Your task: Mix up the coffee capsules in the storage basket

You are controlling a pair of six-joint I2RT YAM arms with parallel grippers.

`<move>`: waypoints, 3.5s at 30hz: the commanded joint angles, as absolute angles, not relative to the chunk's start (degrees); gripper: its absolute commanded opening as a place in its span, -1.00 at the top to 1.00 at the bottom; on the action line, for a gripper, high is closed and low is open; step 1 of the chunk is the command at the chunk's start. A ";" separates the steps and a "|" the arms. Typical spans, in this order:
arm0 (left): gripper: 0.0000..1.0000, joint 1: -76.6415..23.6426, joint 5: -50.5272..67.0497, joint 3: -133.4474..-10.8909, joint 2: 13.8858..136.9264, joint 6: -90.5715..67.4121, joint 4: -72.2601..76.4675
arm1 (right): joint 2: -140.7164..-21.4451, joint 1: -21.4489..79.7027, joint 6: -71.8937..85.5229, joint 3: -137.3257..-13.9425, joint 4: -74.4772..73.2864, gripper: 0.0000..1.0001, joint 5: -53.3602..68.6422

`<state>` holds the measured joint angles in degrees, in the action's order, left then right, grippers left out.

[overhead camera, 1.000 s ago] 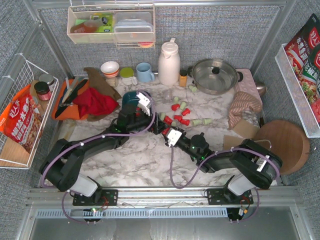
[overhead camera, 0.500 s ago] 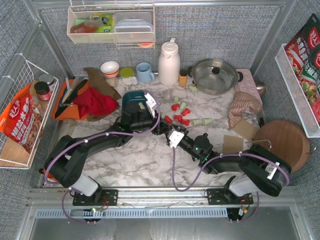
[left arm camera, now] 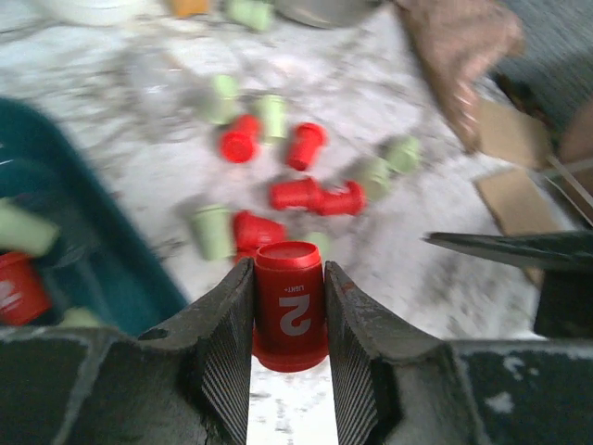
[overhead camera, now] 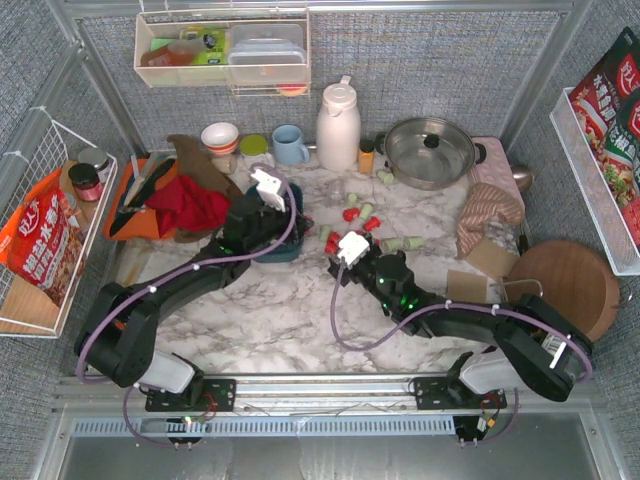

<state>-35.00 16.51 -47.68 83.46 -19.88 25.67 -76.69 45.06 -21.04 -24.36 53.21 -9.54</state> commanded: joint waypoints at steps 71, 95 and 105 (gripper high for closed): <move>-0.78 -34.79 36.89 -54.23 92.95 -23.25 26.94 | -84.31 40.41 -33.39 -17.46 79.76 0.64 3.84; -0.17 -34.89 51.13 -52.67 96.25 -28.67 38.80 | -79.86 40.44 -32.15 -17.06 76.13 0.62 2.17; 0.18 -33.75 36.60 -53.06 92.34 -26.36 31.83 | -78.39 40.30 -23.96 -19.50 66.34 -0.37 -4.24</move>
